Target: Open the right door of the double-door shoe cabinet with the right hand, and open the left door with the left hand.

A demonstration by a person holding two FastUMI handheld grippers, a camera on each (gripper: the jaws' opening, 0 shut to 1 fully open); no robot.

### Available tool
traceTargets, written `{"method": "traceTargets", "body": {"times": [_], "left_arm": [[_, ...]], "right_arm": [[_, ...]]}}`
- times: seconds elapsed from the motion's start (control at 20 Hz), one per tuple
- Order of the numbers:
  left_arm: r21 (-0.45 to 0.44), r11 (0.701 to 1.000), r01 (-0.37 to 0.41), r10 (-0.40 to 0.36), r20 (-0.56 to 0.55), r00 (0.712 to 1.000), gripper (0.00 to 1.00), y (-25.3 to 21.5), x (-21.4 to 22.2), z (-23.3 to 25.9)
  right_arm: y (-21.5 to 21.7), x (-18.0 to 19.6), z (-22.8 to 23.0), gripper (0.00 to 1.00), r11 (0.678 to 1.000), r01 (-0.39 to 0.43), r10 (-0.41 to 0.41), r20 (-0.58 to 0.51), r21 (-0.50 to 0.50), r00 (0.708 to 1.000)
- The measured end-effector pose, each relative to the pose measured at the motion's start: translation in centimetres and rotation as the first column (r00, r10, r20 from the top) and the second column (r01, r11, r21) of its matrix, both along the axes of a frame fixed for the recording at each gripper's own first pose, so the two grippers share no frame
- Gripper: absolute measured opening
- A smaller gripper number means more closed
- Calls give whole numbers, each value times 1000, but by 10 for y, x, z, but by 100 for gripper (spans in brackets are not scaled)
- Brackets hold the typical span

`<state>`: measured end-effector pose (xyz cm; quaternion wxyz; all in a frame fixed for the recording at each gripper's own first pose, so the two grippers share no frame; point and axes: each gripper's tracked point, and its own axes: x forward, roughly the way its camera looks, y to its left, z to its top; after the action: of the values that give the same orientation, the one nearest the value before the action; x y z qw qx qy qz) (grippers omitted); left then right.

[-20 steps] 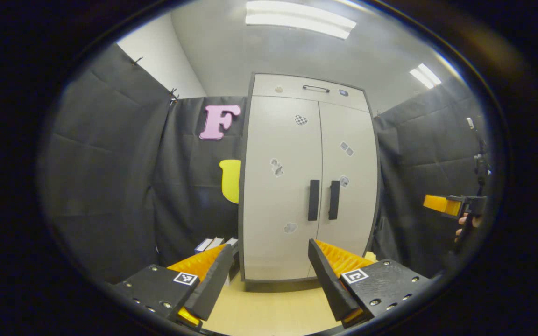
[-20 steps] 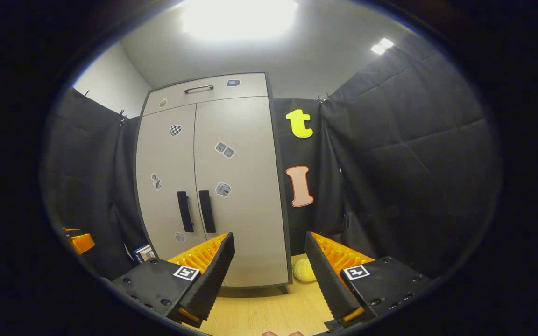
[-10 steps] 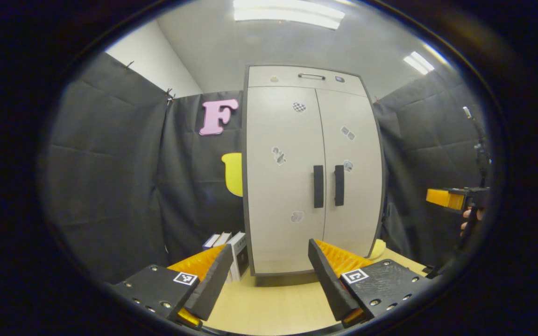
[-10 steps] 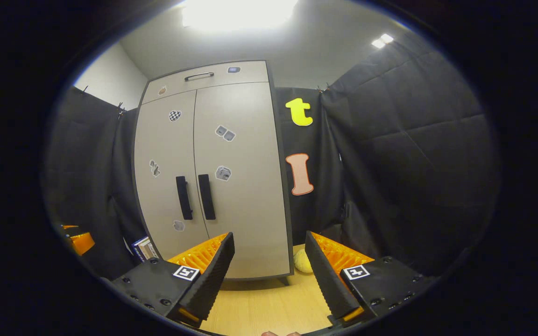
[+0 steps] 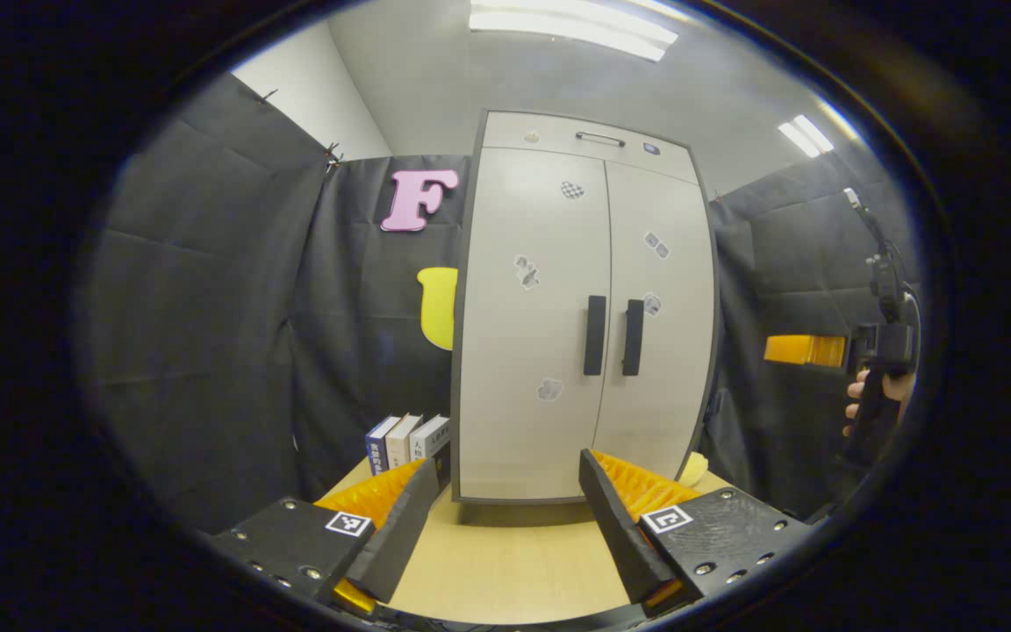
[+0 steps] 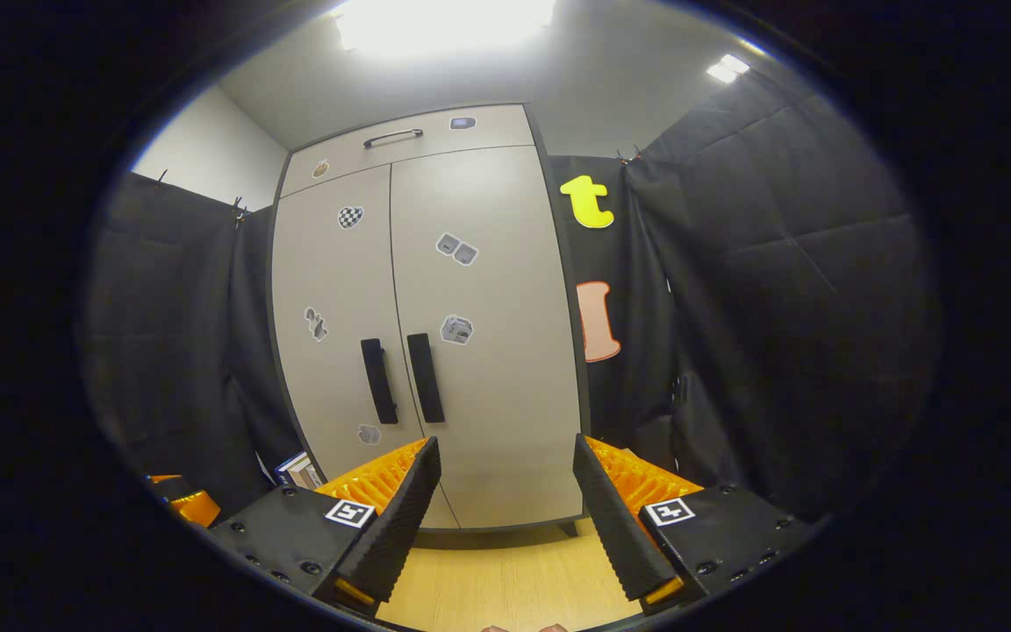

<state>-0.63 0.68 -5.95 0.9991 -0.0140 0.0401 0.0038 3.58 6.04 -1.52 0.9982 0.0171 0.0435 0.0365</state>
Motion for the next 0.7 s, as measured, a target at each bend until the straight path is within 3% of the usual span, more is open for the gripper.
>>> {"method": "traceTargets", "body": {"times": [0.15, 0.2, 0.45, 0.7], "left_arm": [[-16, 1000, -10, 10, -13, 1000, 95, 8, -1, -5], [-22, 1000, -14, 14, -17, 1000, 95, 11, -1, -6], [-54, 997, -47, 45, -39, 998, 96, 28, -6, -18], [-57, 994, -90, 86, -68, 994, 96, 50, -9, -31]], "right_arm": [[24, 21, 12, 92, 998, -54, 54, -24, 19, 998], [31, 29, 19, 97, 998, -67, 67, -20, 16, 998], [69, 71, 36, 98, 991, -118, 119, 5, -60, 993], [96, 123, 23, 98, 991, -114, 113, -14, -77, 993]]}}
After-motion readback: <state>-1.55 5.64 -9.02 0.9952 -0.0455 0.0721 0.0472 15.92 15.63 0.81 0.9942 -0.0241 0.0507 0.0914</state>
